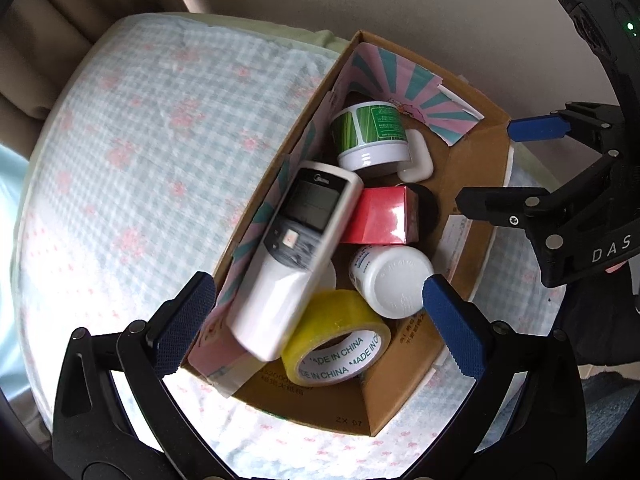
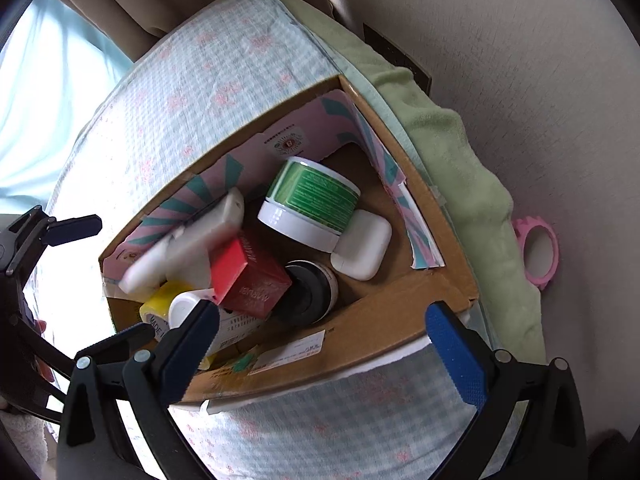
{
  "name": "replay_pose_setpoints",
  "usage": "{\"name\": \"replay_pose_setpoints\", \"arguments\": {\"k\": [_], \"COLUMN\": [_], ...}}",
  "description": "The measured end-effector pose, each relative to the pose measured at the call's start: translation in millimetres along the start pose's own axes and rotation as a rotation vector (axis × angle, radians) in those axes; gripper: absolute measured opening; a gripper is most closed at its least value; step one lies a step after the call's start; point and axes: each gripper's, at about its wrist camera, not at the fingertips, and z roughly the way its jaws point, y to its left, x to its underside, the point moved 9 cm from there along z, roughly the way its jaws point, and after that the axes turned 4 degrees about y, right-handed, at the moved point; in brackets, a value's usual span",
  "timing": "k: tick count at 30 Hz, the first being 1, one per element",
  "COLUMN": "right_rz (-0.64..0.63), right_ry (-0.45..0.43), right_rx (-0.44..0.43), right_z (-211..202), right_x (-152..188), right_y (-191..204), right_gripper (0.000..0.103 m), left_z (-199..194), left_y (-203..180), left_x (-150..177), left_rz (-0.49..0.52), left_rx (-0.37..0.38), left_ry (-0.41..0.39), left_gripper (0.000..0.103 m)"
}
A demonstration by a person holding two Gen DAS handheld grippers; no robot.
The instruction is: Organize rigid objects
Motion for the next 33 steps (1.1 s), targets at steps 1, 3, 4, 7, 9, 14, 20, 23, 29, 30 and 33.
{"name": "replay_pose_setpoints", "arguments": {"k": [1, 3, 4, 7, 9, 14, 20, 23, 29, 30, 33], "right_rz": [-0.001, -0.005, -0.009, -0.033, -0.06, -0.165, -0.325, -0.386, -0.495, -0.51, -0.532], "right_ry": [-0.002, -0.009, -0.016, -0.044, -0.074, -0.183, -0.37, -0.483, -0.681, -0.707, -0.756], "right_rx": [0.003, 0.011, 0.012, 0.011, 0.013, 0.017, -0.031, -0.061, -0.078, -0.066, -0.032], "right_z": [-2.1, -8.5, -12.9, -33.8, -52.2, -117.6, -225.4, -277.8, -343.8, -348.0, -351.0], "right_x": [0.6, 2.2, 2.8, 4.2, 5.8, 14.2, 41.6, 64.0, 121.4, 130.4, 151.2], "right_y": [1.4, 5.9, 8.6, 23.1, 36.9, 94.2, 193.0, 236.3, 292.6, 297.2, 301.3], "right_gripper": [0.103, 0.103, 0.103, 0.103, 0.103, 0.103, 0.103, 0.103, 0.103, 0.103, 0.103], "left_z": [-2.3, -9.3, -14.9, -41.8, -65.2, -149.6, -276.5, -339.6, -426.8, -433.1, -441.3], "left_y": [-0.4, -1.5, -1.3, 3.2, 11.7, 41.8, 63.0, 67.0, 47.6, 42.8, 30.5], "left_x": [0.3, 3.2, 5.4, 20.9, 37.0, 97.0, 182.3, 236.6, 324.5, 336.0, 363.2], "left_rz": [-0.005, -0.019, -0.03, -0.08, -0.14, -0.353, -0.62, -0.751, -0.866, -0.882, -0.907], "left_rx": [0.001, 0.004, 0.003, -0.006, -0.018, -0.098, -0.204, -0.264, -0.455, -0.483, -0.547], "left_ry": [-0.008, -0.022, -0.032, -0.075, -0.11, -0.224, -0.472, -0.612, -0.799, -0.818, -0.845], "left_gripper": [0.103, 0.103, 0.103, 0.103, 0.103, 0.103, 0.103, 0.103, 0.103, 0.103, 0.103]}}
